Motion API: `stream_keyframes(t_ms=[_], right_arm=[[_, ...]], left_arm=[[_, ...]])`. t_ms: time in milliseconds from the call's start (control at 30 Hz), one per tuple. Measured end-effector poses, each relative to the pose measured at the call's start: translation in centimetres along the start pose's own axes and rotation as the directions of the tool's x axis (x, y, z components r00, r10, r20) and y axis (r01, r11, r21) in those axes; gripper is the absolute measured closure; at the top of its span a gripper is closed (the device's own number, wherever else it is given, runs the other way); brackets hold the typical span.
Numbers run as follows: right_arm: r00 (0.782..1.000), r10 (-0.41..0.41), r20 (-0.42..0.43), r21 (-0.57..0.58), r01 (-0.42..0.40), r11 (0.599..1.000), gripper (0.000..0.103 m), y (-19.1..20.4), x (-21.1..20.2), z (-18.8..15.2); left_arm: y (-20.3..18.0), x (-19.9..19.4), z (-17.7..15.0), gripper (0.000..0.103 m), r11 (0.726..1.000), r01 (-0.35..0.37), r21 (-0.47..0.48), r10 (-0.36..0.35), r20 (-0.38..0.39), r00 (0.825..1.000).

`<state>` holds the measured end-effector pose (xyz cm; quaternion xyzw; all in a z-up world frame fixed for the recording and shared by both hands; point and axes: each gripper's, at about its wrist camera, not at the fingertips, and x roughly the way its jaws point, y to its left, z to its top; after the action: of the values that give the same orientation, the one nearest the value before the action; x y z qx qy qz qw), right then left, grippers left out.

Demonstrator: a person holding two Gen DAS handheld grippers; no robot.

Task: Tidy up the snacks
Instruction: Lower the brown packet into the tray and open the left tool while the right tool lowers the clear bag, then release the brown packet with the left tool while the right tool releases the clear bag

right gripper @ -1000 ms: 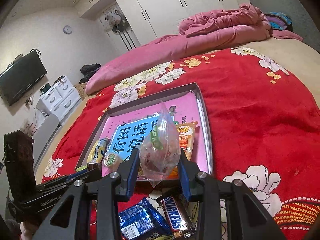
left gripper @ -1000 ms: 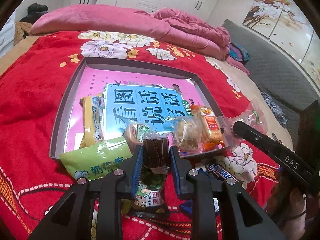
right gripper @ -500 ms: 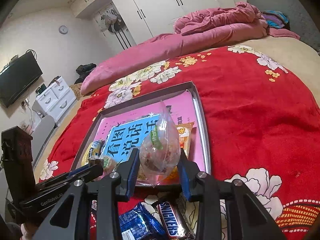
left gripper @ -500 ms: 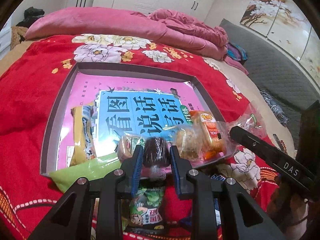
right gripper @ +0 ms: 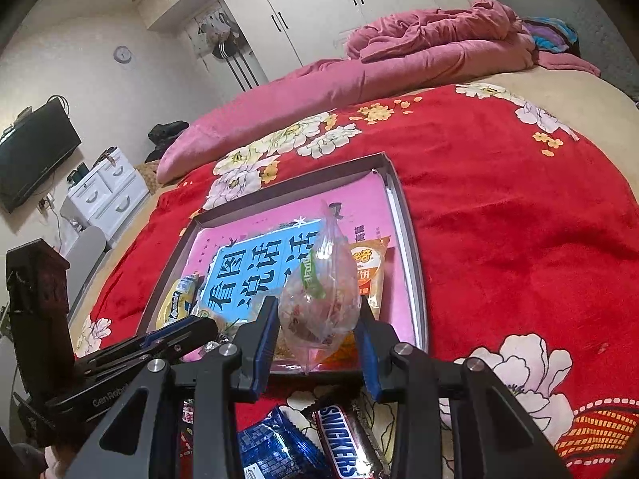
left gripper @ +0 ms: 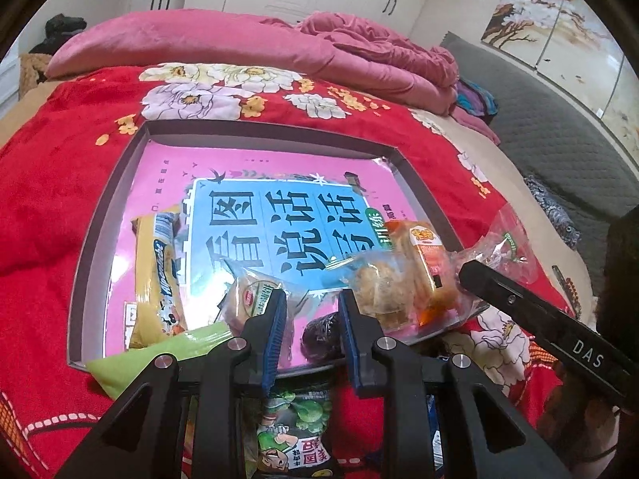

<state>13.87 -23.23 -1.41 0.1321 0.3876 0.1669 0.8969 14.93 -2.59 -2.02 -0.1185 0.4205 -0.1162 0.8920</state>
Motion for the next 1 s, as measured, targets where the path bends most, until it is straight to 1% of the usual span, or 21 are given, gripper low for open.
stream_keyframes(t_ms=[333, 633, 833, 1000], right_arm=[[0.999, -0.009, -0.036, -0.035, 0.008, 0.999, 0.066, 0.9, 1.1, -0.4], [0.999, 0.022, -0.048, -0.051, -0.024, 0.998, 0.066, 1.5, 1.9, -0.4], [0.997, 0.043, -0.069, -0.083, -0.049, 0.995, 0.066, 2.5, 2.6, -0.7], [0.997, 0.036, -0.071, -0.106, -0.043, 0.993, 0.065, 3.0, 2.7, -0.8]], left_arm=[[-0.2, 0.3, 0.1, 0.076, 1.000, -0.009, 0.015, 0.009, 0.002, 1.000], [-0.1, 0.8, 0.5, 0.075, 0.999, -0.027, 0.022, 0.027, 0.013, 1.000], [0.0, 0.9, 0.7, 0.075, 0.999, -0.046, 0.025, 0.045, 0.023, 0.999], [0.0, 1.0, 0.8, 0.076, 0.998, -0.061, 0.028, 0.061, 0.030, 0.998]])
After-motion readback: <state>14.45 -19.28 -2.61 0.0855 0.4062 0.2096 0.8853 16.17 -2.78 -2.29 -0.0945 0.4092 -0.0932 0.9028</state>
